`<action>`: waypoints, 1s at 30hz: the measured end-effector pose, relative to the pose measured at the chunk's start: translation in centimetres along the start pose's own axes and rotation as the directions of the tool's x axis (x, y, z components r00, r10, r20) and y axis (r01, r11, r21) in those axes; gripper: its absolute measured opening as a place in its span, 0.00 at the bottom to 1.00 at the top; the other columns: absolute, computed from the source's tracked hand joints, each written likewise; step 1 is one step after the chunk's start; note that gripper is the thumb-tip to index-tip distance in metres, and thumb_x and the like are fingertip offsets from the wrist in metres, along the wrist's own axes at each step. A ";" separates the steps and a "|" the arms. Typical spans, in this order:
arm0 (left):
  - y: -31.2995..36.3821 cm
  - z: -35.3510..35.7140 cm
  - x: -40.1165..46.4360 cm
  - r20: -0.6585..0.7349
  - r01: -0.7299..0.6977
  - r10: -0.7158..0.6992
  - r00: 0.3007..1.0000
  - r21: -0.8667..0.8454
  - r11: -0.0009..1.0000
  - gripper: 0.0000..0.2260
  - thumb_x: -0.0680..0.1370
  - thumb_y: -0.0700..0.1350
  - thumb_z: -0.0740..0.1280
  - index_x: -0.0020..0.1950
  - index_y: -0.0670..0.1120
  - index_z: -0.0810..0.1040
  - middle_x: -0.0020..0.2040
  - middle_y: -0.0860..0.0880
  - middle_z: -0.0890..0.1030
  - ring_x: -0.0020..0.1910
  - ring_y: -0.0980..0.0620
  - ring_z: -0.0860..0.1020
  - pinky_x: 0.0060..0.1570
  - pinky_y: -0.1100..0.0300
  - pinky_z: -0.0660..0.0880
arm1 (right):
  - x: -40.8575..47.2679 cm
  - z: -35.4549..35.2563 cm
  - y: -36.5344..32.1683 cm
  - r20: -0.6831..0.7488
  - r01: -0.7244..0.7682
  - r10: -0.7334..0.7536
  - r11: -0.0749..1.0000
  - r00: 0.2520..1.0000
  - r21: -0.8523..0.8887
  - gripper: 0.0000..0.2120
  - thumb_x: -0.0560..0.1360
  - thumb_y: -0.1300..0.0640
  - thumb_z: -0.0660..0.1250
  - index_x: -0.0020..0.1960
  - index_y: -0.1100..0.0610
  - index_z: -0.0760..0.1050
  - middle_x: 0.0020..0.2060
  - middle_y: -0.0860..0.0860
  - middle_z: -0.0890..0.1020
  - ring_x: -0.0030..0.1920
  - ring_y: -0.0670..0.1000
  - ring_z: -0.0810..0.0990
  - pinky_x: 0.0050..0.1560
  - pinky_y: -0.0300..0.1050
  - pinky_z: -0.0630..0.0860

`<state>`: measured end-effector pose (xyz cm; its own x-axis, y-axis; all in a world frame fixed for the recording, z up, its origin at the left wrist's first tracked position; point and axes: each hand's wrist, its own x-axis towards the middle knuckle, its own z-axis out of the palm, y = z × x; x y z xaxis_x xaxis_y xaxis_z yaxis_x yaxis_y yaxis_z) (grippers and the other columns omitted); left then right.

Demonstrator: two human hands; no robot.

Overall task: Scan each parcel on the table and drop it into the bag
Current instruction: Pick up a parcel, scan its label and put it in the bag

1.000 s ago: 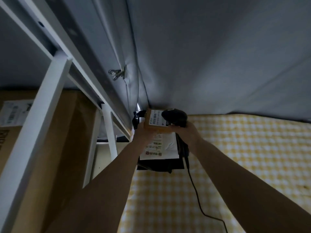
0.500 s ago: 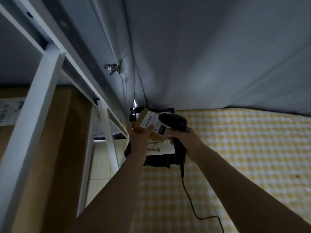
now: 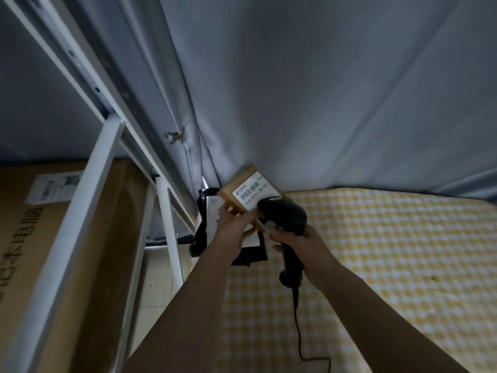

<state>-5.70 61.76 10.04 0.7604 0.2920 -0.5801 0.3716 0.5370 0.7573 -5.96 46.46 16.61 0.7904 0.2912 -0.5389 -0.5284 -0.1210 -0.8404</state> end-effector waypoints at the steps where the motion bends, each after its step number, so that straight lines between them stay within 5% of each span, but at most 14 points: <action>1: 0.4 0.8 -0.9 0.038 0.012 -0.012 0.999 0.017 1.000 0.30 0.71 0.36 0.75 0.69 0.46 0.68 0.60 0.47 0.80 0.58 0.47 0.80 0.55 0.43 0.78 | -1.1 -0.5 -0.6 0.006 0.022 -0.022 1.000 1.000 -0.012 0.10 0.73 0.62 0.71 0.53 0.65 0.79 0.51 0.70 0.78 0.46 0.59 0.78 0.57 0.64 0.74; 4: 1.9 2.7 -3.7 0.095 -0.036 0.032 0.995 0.045 0.998 0.30 0.70 0.31 0.73 0.68 0.46 0.67 0.60 0.44 0.80 0.56 0.45 0.80 0.51 0.42 0.80 | -4.6 -1.9 -1.9 -0.003 0.114 -0.114 0.990 0.993 -0.081 0.06 0.73 0.61 0.71 0.50 0.60 0.80 0.44 0.65 0.81 0.43 0.56 0.78 0.56 0.62 0.76; 8: 5.1 4.2 -7.0 0.139 -0.185 0.168 0.976 0.118 0.976 0.41 0.65 0.28 0.76 0.72 0.51 0.64 0.57 0.46 0.82 0.56 0.46 0.81 0.51 0.44 0.80 | -9.2 -3.6 -4.5 -0.034 0.318 -0.333 0.922 0.942 -0.221 0.05 0.73 0.59 0.71 0.42 0.50 0.78 0.30 0.44 0.80 0.34 0.45 0.78 0.38 0.37 0.75; 11: 6.6 4.8 -9.3 0.149 -0.252 0.232 0.961 0.128 0.959 0.43 0.65 0.26 0.75 0.74 0.51 0.63 0.58 0.47 0.82 0.56 0.46 0.81 0.53 0.42 0.79 | -12.3 -4.7 -6.1 -0.031 0.419 -0.443 0.867 0.896 -0.270 0.07 0.74 0.56 0.71 0.39 0.49 0.74 0.23 0.39 0.78 0.29 0.40 0.77 0.30 0.27 0.70; 17: 7.7 6.6 -12.5 0.218 -0.303 0.276 0.936 0.103 0.947 0.44 0.65 0.23 0.73 0.75 0.50 0.63 0.59 0.46 0.81 0.56 0.45 0.82 0.52 0.38 0.78 | -16.0 -6.4 -7.6 -0.037 0.467 -0.497 0.835 0.867 -0.290 0.06 0.73 0.56 0.71 0.38 0.52 0.76 0.26 0.45 0.78 0.30 0.46 0.77 0.36 0.40 0.74; 30: 7.5 7.9 -14.7 0.237 -0.328 0.294 0.926 0.121 0.937 0.41 0.66 0.24 0.72 0.74 0.49 0.63 0.58 0.45 0.80 0.56 0.45 0.81 0.50 0.42 0.80 | -17.9 -7.9 -7.6 -0.009 0.487 -0.510 0.827 0.860 -0.281 0.07 0.74 0.57 0.70 0.38 0.51 0.75 0.28 0.52 0.77 0.30 0.49 0.77 0.37 0.44 0.76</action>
<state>-9.88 55.23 26.56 0.9396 0.2406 -0.2436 0.1629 0.3117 0.9361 -13.64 34.66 32.15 0.9520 0.3039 -0.0358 0.0351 -0.2248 -0.9738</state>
